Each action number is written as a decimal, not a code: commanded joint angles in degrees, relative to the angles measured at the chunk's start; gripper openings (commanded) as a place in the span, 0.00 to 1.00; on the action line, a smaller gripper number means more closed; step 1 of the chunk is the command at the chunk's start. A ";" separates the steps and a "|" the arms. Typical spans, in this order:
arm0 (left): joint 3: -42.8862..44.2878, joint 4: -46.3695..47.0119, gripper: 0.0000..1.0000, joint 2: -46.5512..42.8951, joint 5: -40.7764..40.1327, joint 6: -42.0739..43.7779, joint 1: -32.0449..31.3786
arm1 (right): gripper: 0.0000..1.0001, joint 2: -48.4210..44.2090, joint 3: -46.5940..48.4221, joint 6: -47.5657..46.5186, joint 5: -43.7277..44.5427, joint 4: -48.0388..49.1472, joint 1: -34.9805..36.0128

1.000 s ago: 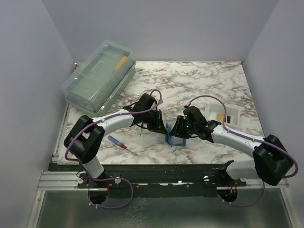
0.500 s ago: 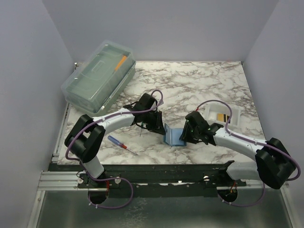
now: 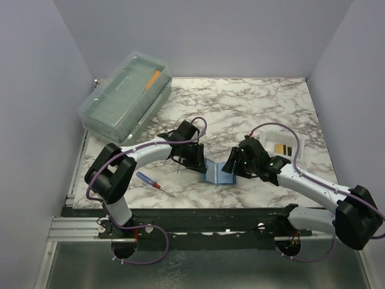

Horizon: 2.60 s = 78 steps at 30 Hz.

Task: Put the credit cards into the card holder
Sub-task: Open the card holder at the center of the board.

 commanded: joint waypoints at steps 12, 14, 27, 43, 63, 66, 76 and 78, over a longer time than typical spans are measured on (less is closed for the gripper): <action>1.14 -5.57 0.53 -6.79 -4.80 3.72 -0.26 | 0.22 9.93 -4.33 0.98 -6.56 18.86 0.20; 3.18 -6.21 0.59 -9.54 -4.83 4.63 -0.23 | 0.18 11.47 -4.28 -0.69 -10.60 21.67 0.20; 6.47 -0.76 0.45 -11.48 0.61 -2.88 -0.57 | 0.27 20.27 -2.04 0.07 -20.40 34.77 0.27; -6.53 11.68 0.00 -2.14 -4.31 -9.66 0.26 | 0.21 22.73 -4.71 4.83 -18.57 35.38 0.20; -10.96 7.56 0.00 0.01 -13.31 -14.99 2.23 | 0.20 15.15 -8.63 4.92 -4.84 12.69 -1.71; -9.39 7.55 0.00 -0.30 -9.43 -14.13 2.18 | 0.21 13.10 -3.73 1.35 -6.63 10.22 -1.65; -2.01 10.28 0.05 -3.91 5.04 -14.35 2.15 | 0.29 12.03 0.77 -0.03 -15.16 18.91 -1.78; -2.34 11.52 0.06 -4.29 5.55 -14.83 2.19 | 0.29 12.74 -1.05 0.32 -15.53 20.84 -2.09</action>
